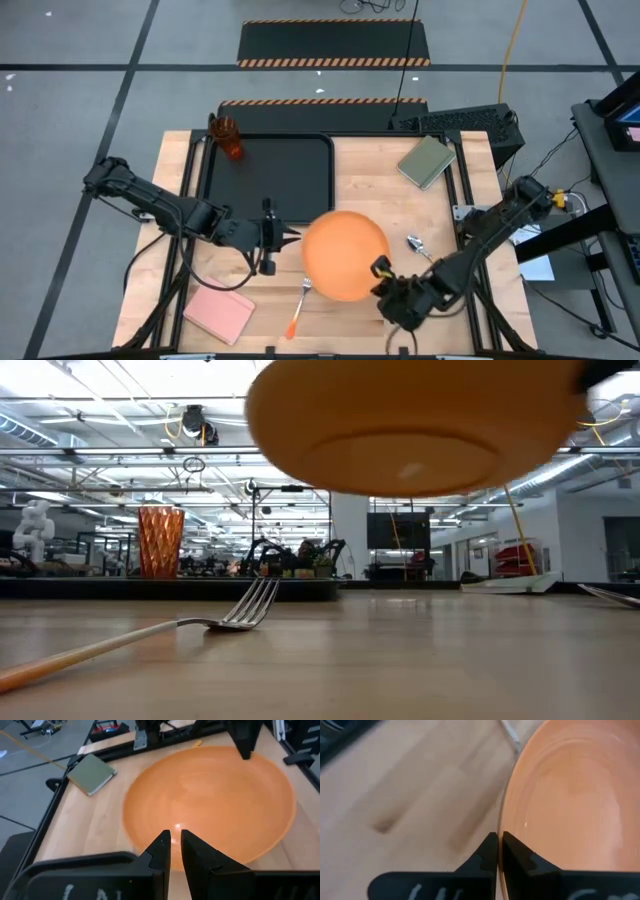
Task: Pick and place plate/cup/fork/spoon on tray
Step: Put the orange plate on the black tray
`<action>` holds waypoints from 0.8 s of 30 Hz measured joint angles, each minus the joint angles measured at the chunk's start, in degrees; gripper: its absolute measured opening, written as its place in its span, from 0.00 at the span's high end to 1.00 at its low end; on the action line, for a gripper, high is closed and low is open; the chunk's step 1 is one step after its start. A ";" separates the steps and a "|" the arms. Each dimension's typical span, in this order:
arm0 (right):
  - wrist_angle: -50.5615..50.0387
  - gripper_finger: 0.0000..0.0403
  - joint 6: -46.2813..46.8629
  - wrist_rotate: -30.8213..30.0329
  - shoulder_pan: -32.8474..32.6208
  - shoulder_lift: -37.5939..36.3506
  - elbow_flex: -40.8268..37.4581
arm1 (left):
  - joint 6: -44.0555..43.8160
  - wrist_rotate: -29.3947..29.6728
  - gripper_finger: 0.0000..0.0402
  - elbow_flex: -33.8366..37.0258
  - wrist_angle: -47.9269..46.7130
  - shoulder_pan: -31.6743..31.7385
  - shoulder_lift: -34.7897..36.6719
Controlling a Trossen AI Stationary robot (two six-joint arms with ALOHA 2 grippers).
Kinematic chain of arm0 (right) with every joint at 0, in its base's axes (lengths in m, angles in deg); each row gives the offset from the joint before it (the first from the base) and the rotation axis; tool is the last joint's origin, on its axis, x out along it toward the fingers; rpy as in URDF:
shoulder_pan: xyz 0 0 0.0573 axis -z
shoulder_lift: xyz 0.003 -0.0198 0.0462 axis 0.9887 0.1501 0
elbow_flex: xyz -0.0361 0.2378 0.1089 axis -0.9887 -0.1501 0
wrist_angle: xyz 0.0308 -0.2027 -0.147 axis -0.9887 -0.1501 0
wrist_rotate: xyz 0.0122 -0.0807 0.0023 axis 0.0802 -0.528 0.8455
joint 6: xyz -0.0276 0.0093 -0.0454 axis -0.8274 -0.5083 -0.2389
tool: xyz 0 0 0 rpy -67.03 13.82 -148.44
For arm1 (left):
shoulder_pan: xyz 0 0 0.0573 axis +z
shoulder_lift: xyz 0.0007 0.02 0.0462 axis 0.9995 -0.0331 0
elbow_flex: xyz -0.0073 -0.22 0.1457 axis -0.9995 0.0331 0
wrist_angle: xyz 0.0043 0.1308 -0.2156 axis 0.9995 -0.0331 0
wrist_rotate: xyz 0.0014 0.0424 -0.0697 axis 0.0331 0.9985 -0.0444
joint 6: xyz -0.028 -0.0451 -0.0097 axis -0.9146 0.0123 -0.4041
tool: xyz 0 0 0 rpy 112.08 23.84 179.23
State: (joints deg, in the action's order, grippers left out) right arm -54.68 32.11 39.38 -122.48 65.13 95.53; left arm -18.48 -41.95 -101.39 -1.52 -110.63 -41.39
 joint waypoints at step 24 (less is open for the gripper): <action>17.94 1.00 -36.72 21.37 32.34 0.00 0.31 | -9.69 12.30 0.88 0.04 -16.28 -1.28 5.72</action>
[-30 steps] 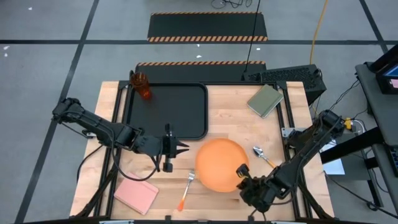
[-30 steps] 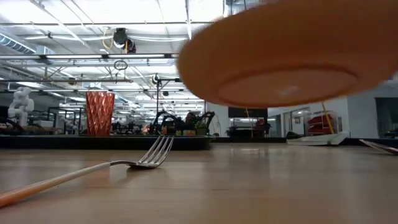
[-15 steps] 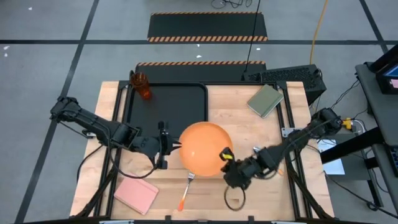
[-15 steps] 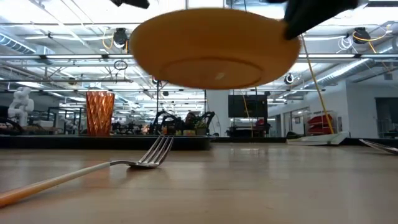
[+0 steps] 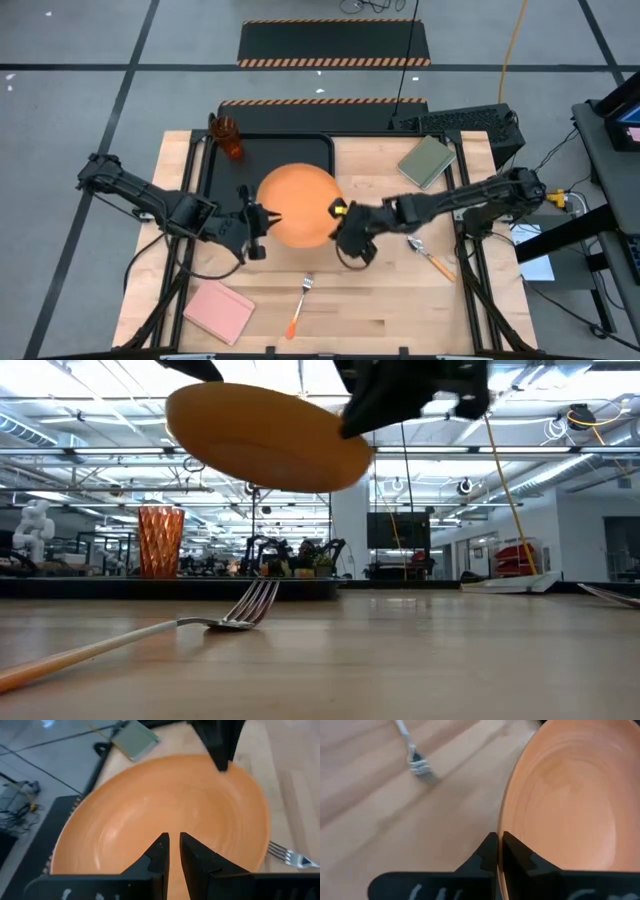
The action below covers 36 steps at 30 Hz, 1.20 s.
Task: Pick and place plate/cup/fork/spoon on tray
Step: Put the orange plate on the black tray
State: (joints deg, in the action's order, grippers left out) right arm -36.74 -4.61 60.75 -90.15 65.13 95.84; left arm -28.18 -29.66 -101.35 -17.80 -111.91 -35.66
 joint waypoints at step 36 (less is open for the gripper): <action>12.50 1.00 -6.35 15.47 18.63 32.64 23.05 | -5.17 19.57 0.88 -0.07 -4.49 -4.56 4.09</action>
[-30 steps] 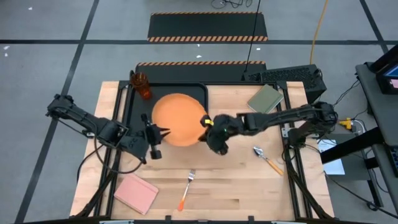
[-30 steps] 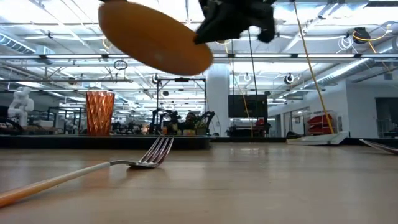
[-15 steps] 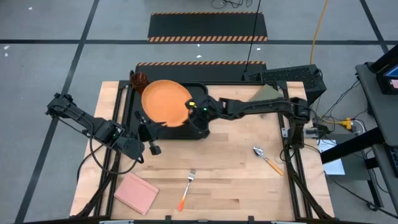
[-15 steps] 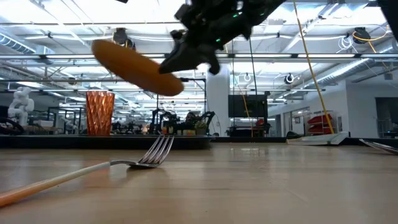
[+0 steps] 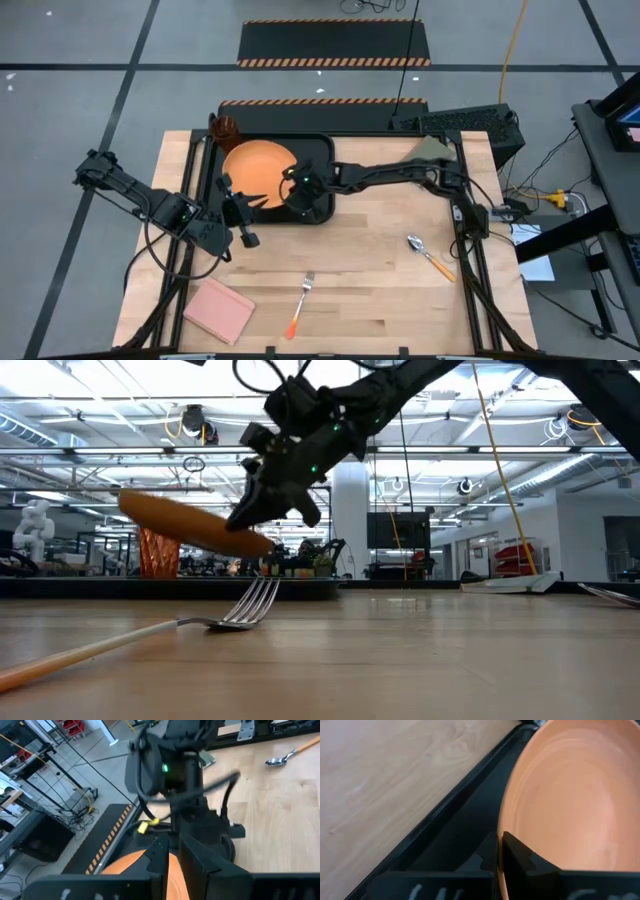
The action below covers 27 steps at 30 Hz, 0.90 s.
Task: Pick and place plate/cup/fork/spoon on tray
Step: Put the orange plate on the black tray
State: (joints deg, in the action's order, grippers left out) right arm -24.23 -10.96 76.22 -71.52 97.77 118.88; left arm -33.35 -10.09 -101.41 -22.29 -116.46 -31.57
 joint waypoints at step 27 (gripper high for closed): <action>1.31 0.98 2.69 0.98 1.29 3.75 0.06 | -0.17 -0.02 0.88 0.00 0.15 0.00 -0.02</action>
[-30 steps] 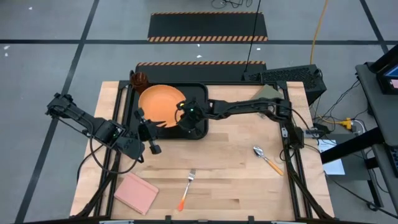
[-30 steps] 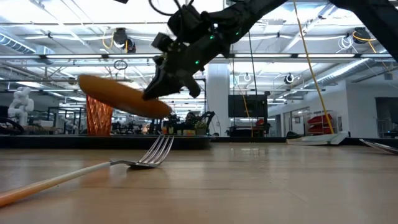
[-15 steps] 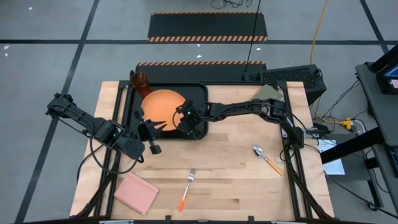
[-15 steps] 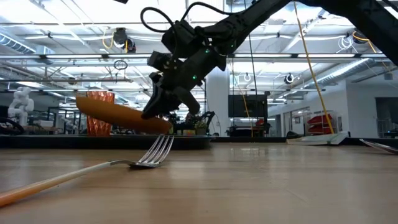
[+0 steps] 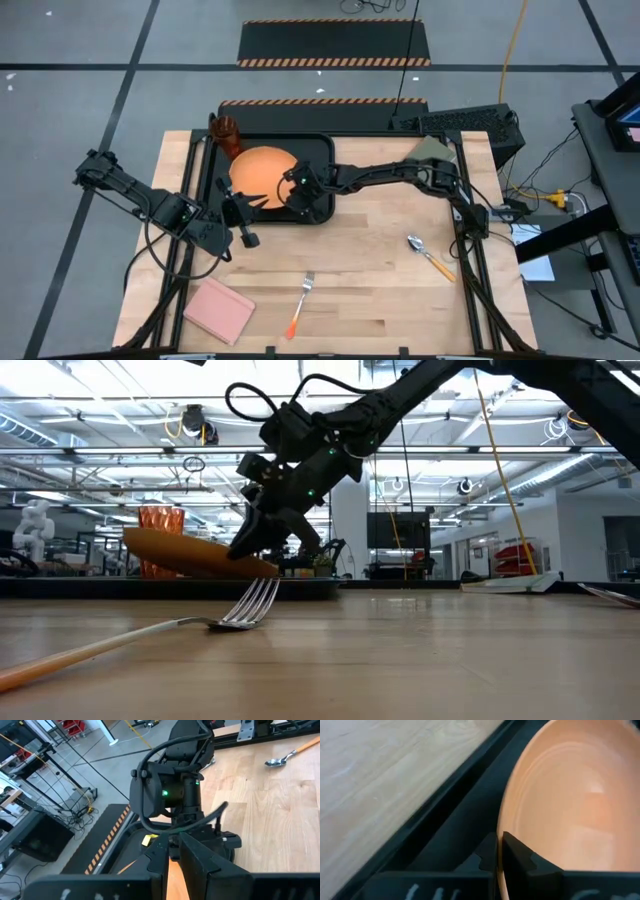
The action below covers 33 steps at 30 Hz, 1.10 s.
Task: Pick and place plate/cup/fork/spoon on tray
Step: Put the orange plate on the black tray
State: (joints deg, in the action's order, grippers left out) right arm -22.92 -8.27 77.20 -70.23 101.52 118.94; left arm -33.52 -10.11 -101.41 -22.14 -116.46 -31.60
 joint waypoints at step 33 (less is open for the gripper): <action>-6.50 0.84 7.84 -15.07 -2.23 -6.19 -0.04 | -0.09 -0.52 0.88 0.00 -0.13 0.00 0.00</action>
State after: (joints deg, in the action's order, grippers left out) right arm -29.42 -0.43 62.13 -72.46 95.33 118.90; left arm -33.61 -10.63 -101.41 -22.26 -116.46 -31.60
